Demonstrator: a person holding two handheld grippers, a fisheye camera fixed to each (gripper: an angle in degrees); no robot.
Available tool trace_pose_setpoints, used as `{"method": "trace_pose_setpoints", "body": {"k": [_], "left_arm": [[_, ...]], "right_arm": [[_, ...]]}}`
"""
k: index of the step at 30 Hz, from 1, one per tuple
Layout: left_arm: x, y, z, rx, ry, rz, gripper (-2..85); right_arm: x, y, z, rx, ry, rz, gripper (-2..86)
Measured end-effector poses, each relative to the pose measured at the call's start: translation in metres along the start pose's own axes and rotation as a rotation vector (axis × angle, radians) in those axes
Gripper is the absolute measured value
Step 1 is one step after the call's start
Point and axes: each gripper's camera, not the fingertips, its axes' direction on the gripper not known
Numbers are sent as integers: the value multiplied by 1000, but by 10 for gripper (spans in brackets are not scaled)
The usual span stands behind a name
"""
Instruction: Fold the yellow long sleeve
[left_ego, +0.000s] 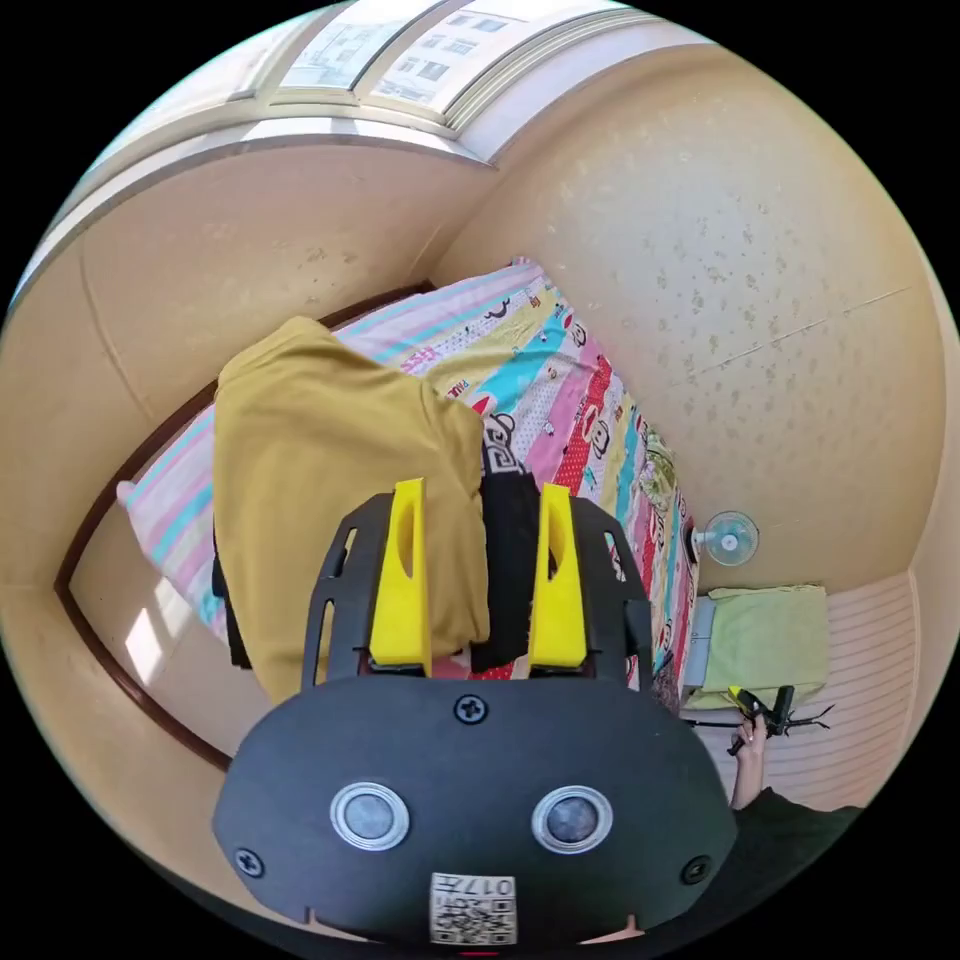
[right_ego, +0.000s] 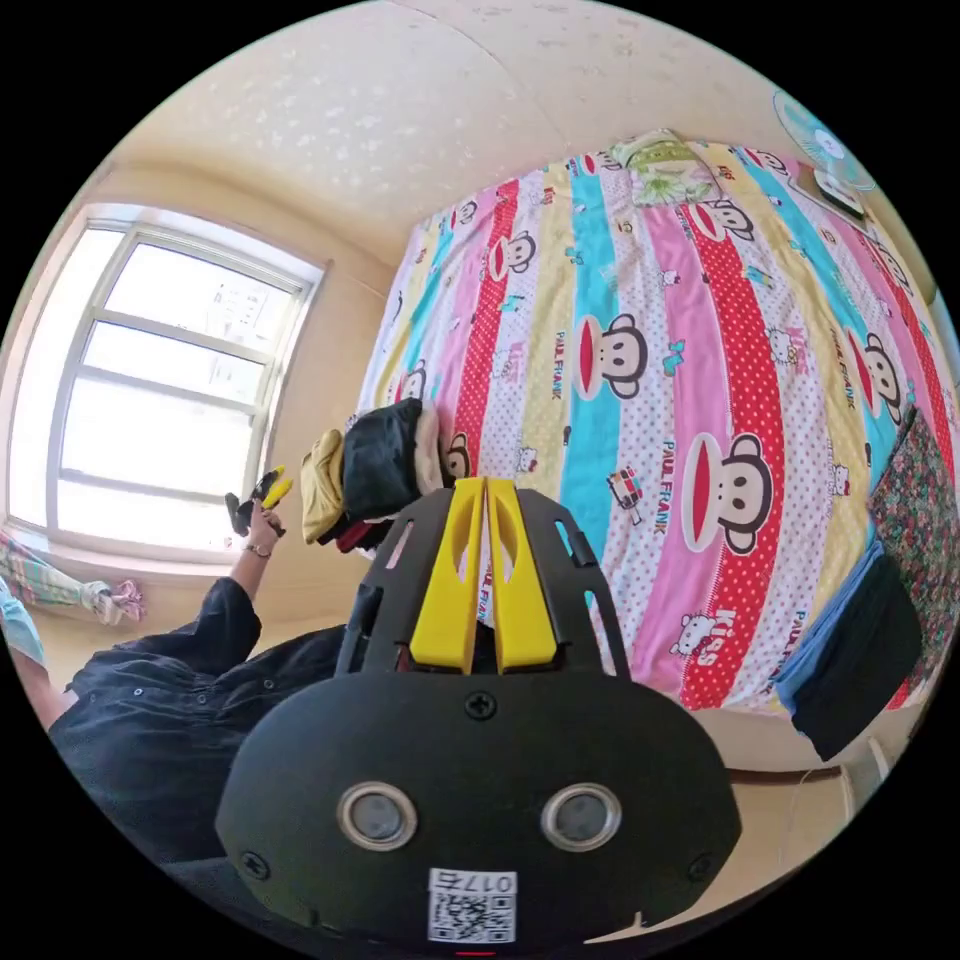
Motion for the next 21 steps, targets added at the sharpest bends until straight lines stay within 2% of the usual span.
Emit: {"method": "trace_pose_setpoints", "body": {"k": [3, 5, 6, 7, 9, 12, 14, 15, 17, 19, 20, 21], "left_arm": [[-16, -31, 33, -85, -67, -73, 155], [-42, -15, 82, -233, -203, -188, 116], [-44, -5, 82, -189, -234, -187, 100], [-48, 18, 77, -73, -224, -194, 84], [-58, 47, 65, 15, -138, -234, 59], [-84, 91, 35, 60, 239, -258, 38], [-79, 122, -16, 169, 603, -69, 33], [-71, 130, -37, 203, 652, 5, 32], [-19, 169, -135, 297, 666, 361, 29], [28, 202, -197, 335, 620, 604, 25], [59, 220, -225, 329, 647, 761, 23], [72, 228, -236, 323, 672, 828, 22]], "right_arm": [[-36, 42, -6, 77, -9, 22, 5], [-53, 81, -8, 121, 29, 48, 5], [-55, 92, -8, 132, 41, 56, 5], [-59, 114, -7, 154, 63, 77, 5], [-61, 151, -7, 183, 66, 122, 5], [-58, 220, -10, 251, 7, 173, 6], [-60, 275, -15, 305, -37, 137, 7], [-62, 288, -17, 322, -48, 115, 8], [-81, 334, -23, 402, -106, -61, 12], [-99, 362, -25, 458, -132, -212, 18], [-110, 377, -24, 485, -151, -313, 26], [-116, 383, -23, 498, -164, -365, 31]]}}
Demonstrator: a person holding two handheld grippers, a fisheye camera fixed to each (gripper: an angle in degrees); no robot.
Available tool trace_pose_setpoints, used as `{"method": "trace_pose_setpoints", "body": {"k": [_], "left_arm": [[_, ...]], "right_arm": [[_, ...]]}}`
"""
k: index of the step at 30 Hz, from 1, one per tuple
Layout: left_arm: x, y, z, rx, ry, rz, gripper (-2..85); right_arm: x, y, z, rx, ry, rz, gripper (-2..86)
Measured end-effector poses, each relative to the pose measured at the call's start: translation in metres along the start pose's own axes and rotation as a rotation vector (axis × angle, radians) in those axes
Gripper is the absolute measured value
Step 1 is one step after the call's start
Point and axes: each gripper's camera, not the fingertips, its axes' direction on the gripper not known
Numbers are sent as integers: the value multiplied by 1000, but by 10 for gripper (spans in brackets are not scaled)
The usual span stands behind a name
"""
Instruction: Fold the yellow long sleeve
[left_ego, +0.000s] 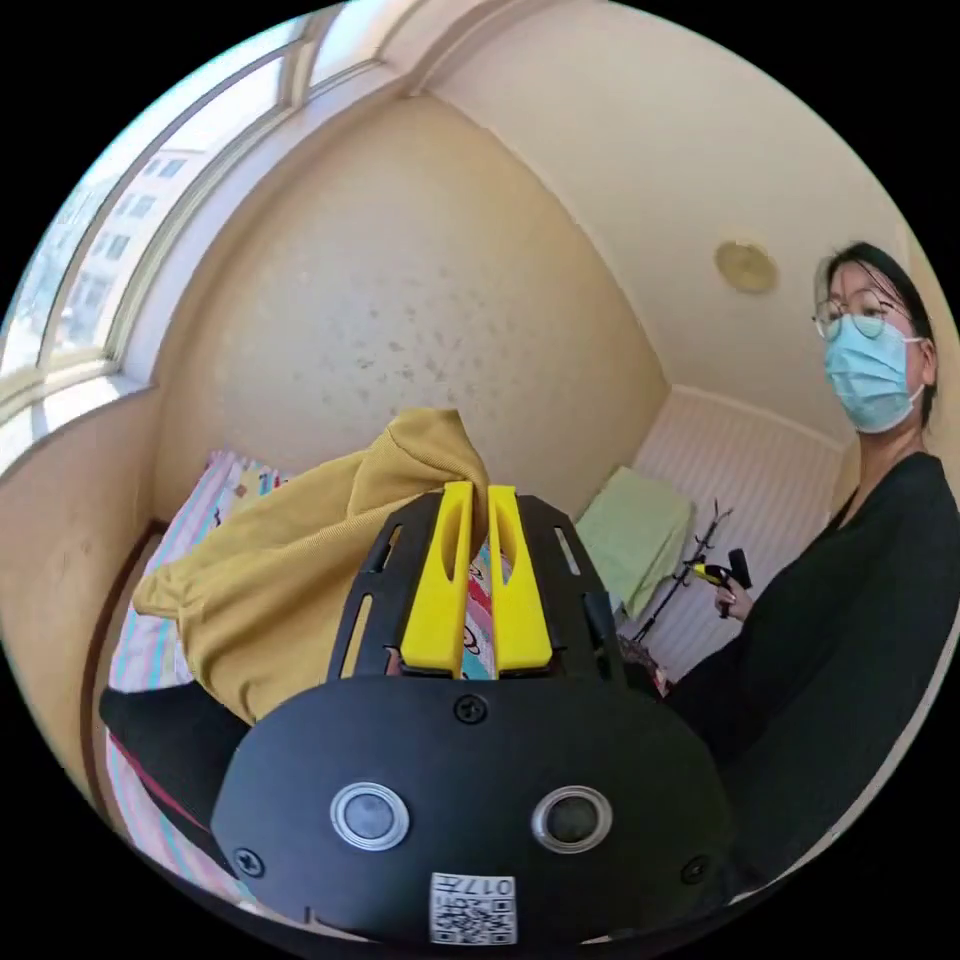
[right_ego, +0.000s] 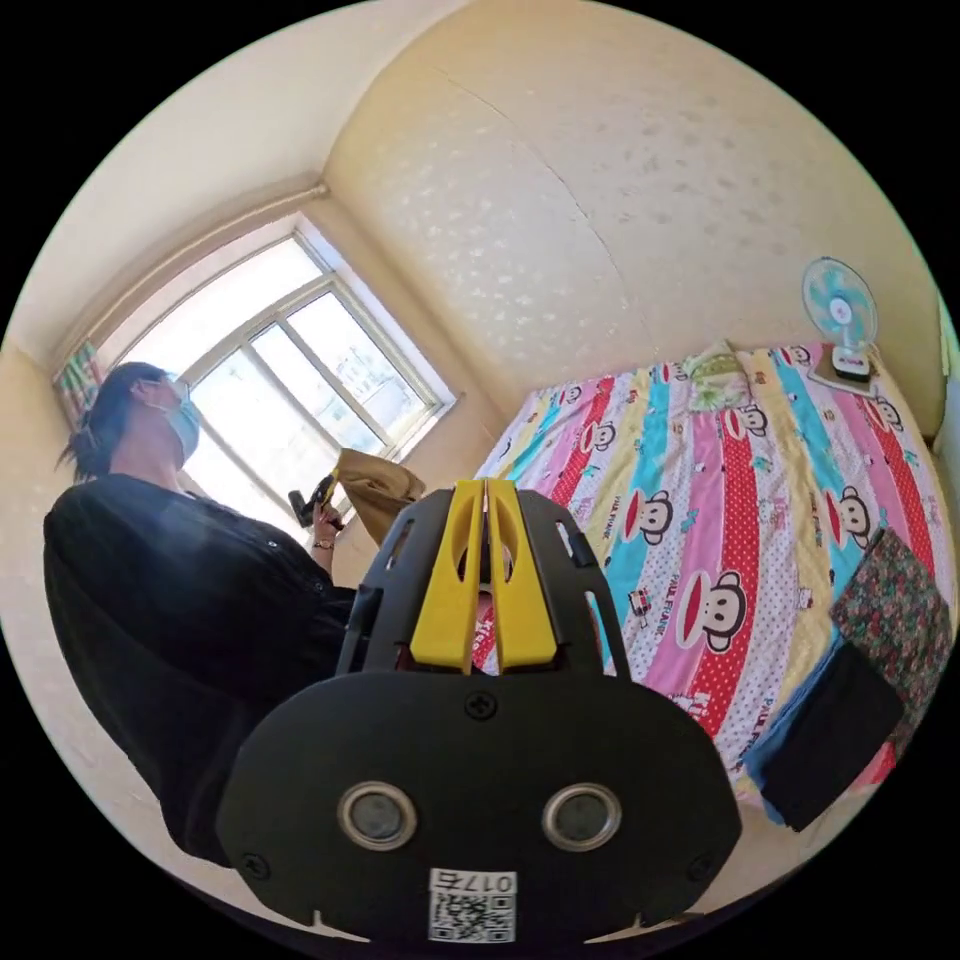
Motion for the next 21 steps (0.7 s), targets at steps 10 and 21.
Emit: {"method": "trace_pose_setpoints", "body": {"k": [10, 21], "left_arm": [[138, -52, 62, 569, 1413, 379, 10], [363, 47, 292, 247, 2098, -23, 10]], "right_arm": [[-107, 93, 42, 207, -173, -531, 118], [-145, 188, 162, 126, -349, -522, 165]]}}
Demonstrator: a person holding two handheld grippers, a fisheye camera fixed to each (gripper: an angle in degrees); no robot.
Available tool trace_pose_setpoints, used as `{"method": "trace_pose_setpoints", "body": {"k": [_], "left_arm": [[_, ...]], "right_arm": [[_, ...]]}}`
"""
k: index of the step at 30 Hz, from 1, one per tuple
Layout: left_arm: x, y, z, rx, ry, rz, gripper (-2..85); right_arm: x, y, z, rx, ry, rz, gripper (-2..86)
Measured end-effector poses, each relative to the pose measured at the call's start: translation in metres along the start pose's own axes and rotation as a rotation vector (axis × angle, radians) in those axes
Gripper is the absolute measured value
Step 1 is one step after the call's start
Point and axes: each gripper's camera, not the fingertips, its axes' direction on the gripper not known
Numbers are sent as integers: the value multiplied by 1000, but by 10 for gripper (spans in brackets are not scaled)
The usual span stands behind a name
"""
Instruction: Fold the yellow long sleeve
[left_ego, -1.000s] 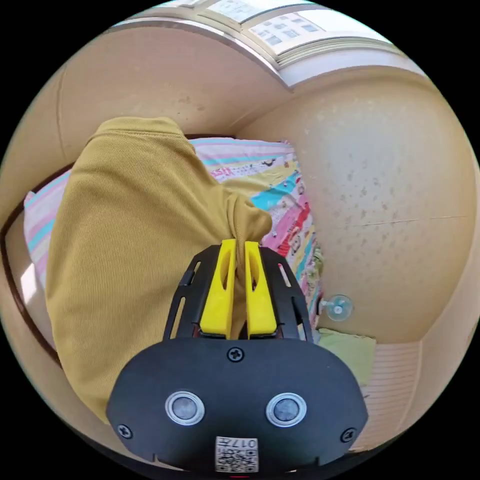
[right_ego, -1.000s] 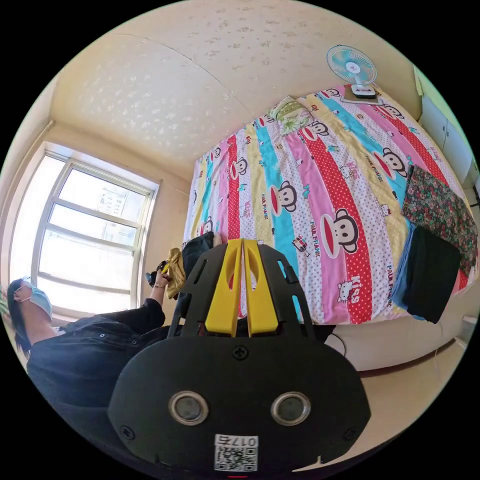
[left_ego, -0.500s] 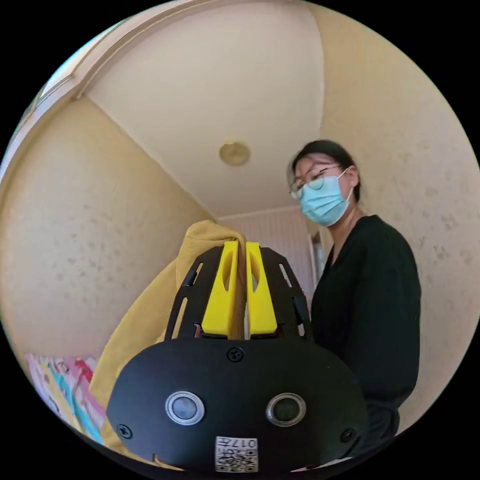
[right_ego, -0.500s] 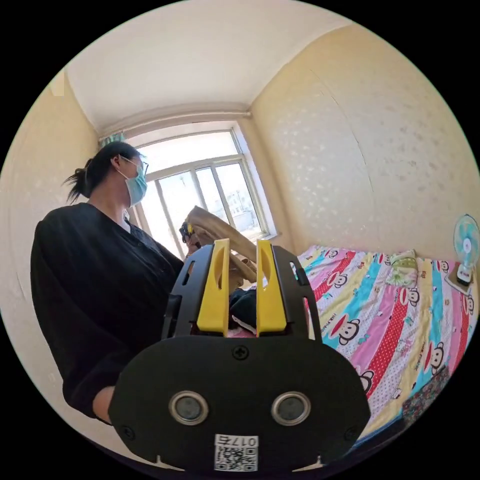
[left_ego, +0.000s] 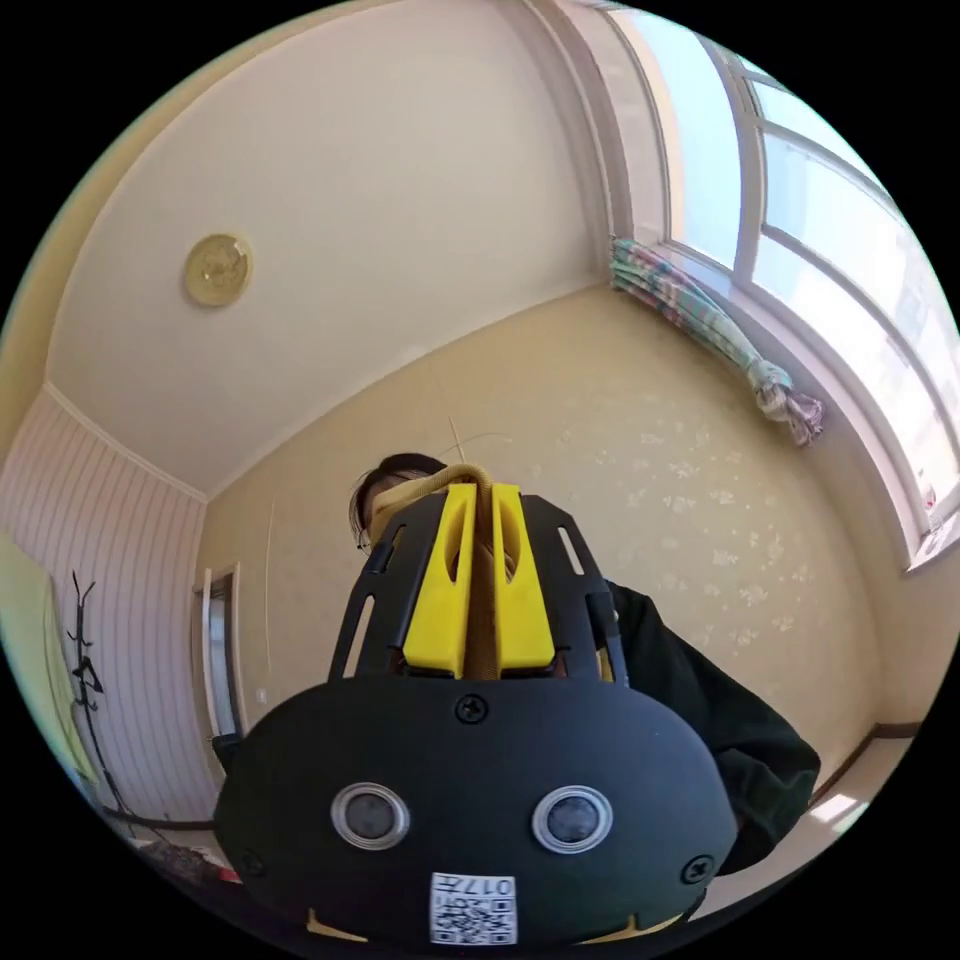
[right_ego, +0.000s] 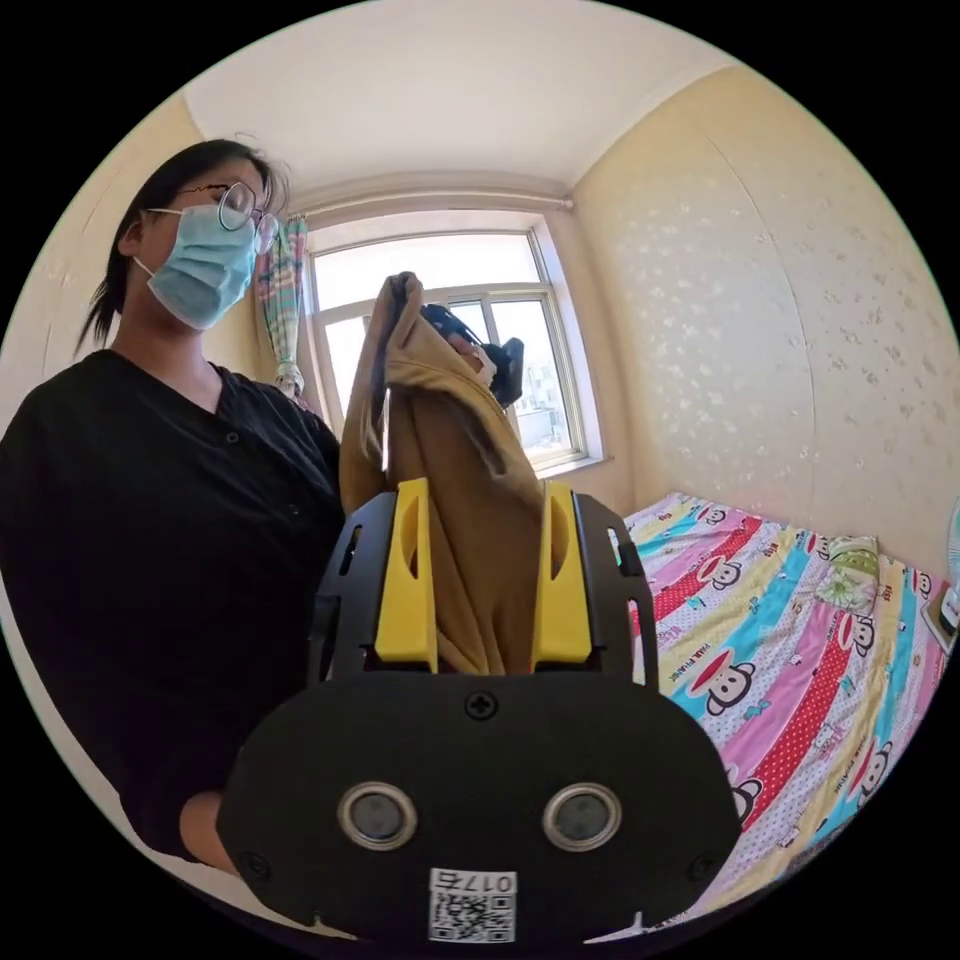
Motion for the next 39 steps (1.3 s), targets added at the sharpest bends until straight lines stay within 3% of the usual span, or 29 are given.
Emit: {"method": "trace_pose_setpoints", "body": {"k": [3, 5, 6, 8, 9, 11, 14, 18, 21, 23, 28, 32, 35, 39], "left_arm": [[-50, 40, 12, 25, 42, -150, 11], [-74, 63, 17, 18, -3, -236, 11], [-78, 67, 18, 15, -20, -247, 11], [-83, 80, 16, 3, -82, -276, 12], [-82, 83, 15, 3, -98, -276, 12], [-72, 92, 9, -10, -165, -267, 13], [-43, 102, -4, -36, -315, -247, 16], [-13, 128, -33, -36, -511, -243, 24], [-5, 165, -66, -22, -774, -386, 35], [-2, 197, -87, -96, -1094, -526, 39], [-23, 260, -113, -317, -1589, -704, 45], [-80, 293, -95, -505, -1562, -679, 116], [-127, 306, -74, -674, -1577, -610, 167], [-172, 315, -54, -743, -1552, -524, 181]], "right_arm": [[-1, 16, 39, 24, -15, -9, 214], [-2, 30, 84, -95, -70, -22, 214], [-4, 33, 95, -137, -93, -35, 200], [-12, 49, 129, -283, -136, -75, 67], [-14, 53, 135, -302, -121, -80, 62], [-13, 63, 136, -221, 50, -46, 47], [3, 52, 117, -118, 131, 84, 41], [-13, 15, 100, 8, 323, 25, 38], [-41, -17, 94, 116, 467, -49, 38], [-65, -37, 99, 187, 574, -104, 37], [-106, -72, 152, 100, 824, -327, 33], [-110, -109, 212, -91, 1049, -331, 32], [-112, -125, 229, -96, 1184, -323, 32], [-119, -146, 224, -88, 1241, -296, 34]]}}
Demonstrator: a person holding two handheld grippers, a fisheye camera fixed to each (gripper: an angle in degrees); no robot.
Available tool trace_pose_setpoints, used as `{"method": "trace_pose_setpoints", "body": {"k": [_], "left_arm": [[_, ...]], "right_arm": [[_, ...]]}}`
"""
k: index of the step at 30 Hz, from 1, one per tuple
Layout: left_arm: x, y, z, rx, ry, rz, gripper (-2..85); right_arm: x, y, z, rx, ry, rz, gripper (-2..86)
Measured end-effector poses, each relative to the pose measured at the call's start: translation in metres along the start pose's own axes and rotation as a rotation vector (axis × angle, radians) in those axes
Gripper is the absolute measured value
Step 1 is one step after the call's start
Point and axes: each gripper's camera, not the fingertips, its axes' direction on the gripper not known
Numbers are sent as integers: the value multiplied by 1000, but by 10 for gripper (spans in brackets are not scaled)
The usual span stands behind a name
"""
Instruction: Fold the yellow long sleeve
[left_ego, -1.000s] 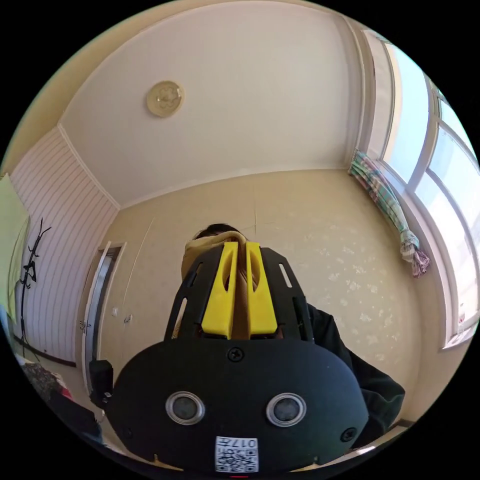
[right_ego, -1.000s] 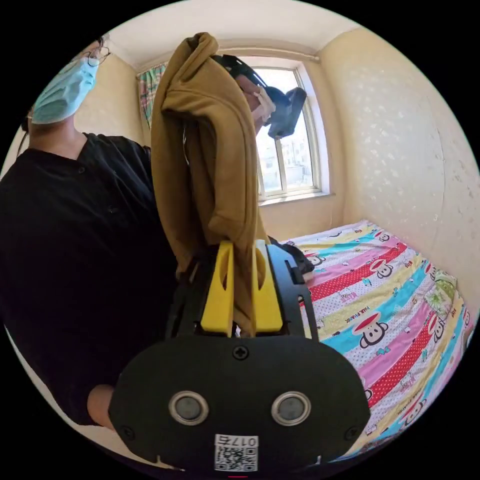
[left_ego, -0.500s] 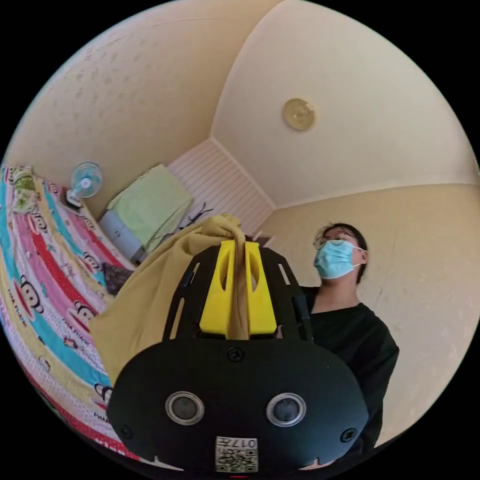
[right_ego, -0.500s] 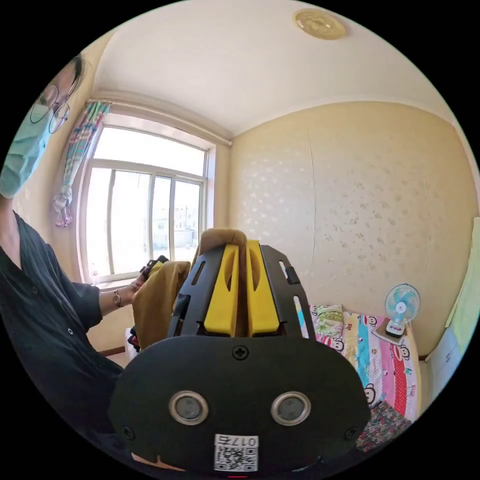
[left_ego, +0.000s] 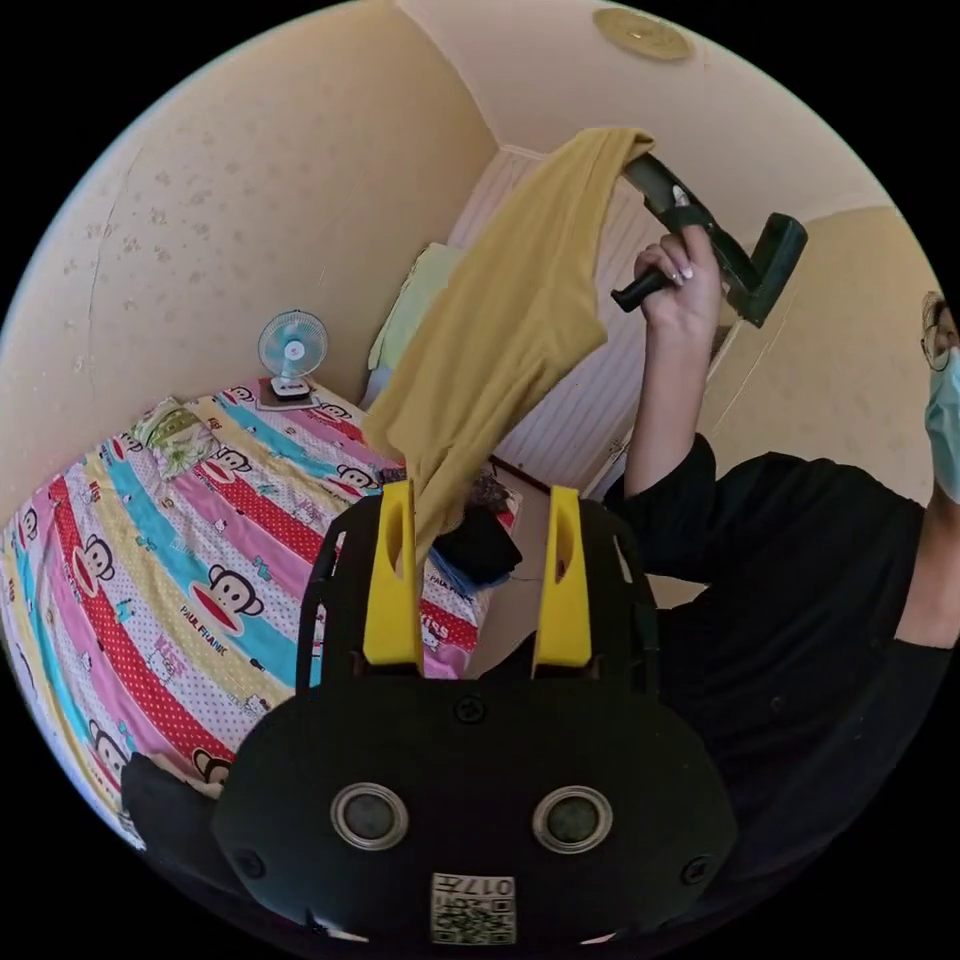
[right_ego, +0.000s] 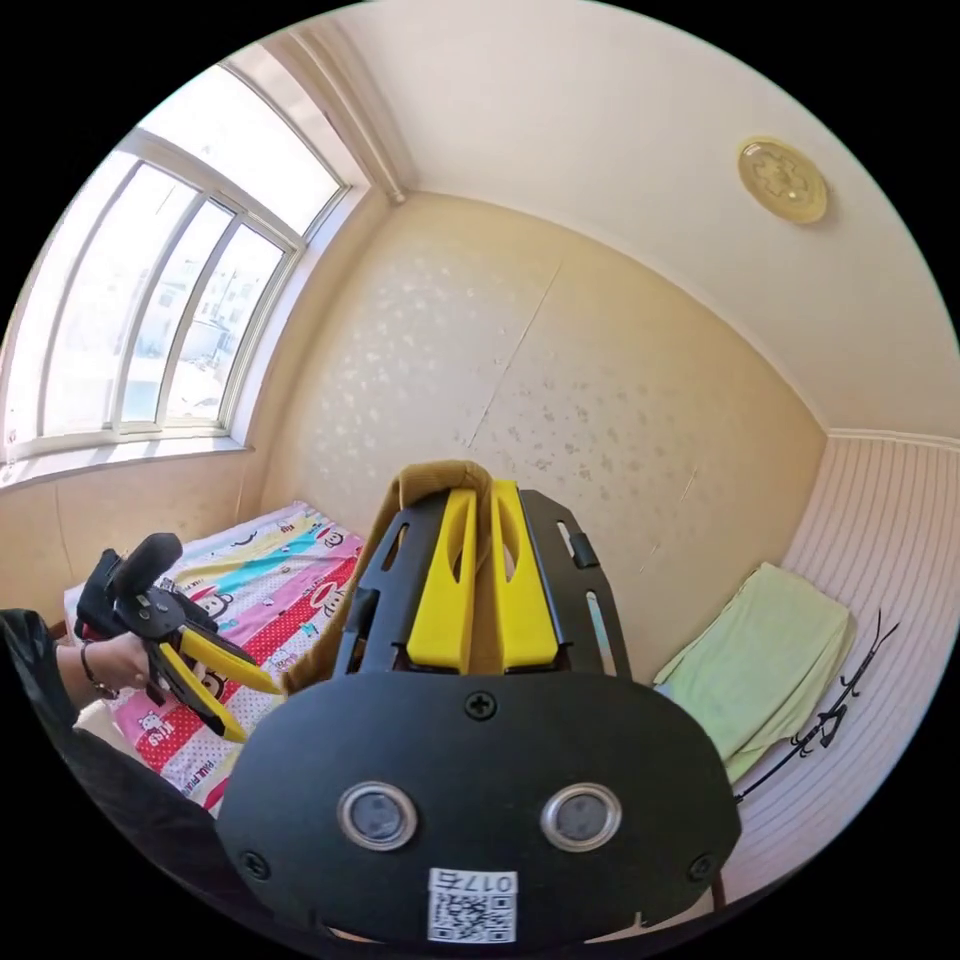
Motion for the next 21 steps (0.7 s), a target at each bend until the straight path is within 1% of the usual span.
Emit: {"method": "trace_pose_setpoints", "body": {"k": [1, 3, 5, 7, 9, 10, 11, 12, 13, 14, 16, 18, 20, 21], "left_arm": [[4, -7, 7, 22, 17, 16, 180], [5, -15, 13, 55, -42, 14, 178], [-2, -14, 11, 109, -276, -35, 182], [-5, -4, 2, 165, -361, -29, 189], [-5, 6, -3, 187, -297, 39, 195], [-4, 8, 2, 132, -141, 87, 205], [-2, 11, 10, 57, 62, 109, 223], [-1, 14, 14, 25, 154, 109, 225], [4, 23, 20, 1, 293, 105, 231], [8, 37, 18, 39, 351, 81, 225], [15, 56, 13, 107, 346, 49, 210], [27, 67, 14, 123, 264, 49, 199], [49, 72, 31, 40, 112, 107, 208], [55, 72, 36, 12, 88, 122, 212]], "right_arm": [[3, -5, -2, -16, 10, -2, 34], [8, -9, -7, -19, -3, 10, 35], [18, -5, -17, 12, -47, 42, 36], [26, 1, -23, 28, -95, 63, 36], [34, 7, -27, 37, -180, 84, 36], [39, 10, -25, 31, -227, 114, 36], [42, 12, -22, 16, -253, 141, 36], [43, 13, -20, 9, -259, 148, 36], [41, 13, -15, -3, -256, 151, 36], [38, 13, -10, -17, -243, 153, 35], [30, 10, -3, -30, -226, 146, 35], [18, 4, 3, -32, -207, 136, 35], [2, -9, 11, -34, -175, 128, 35], [-3, -13, 13, -33, -168, 125, 35]]}}
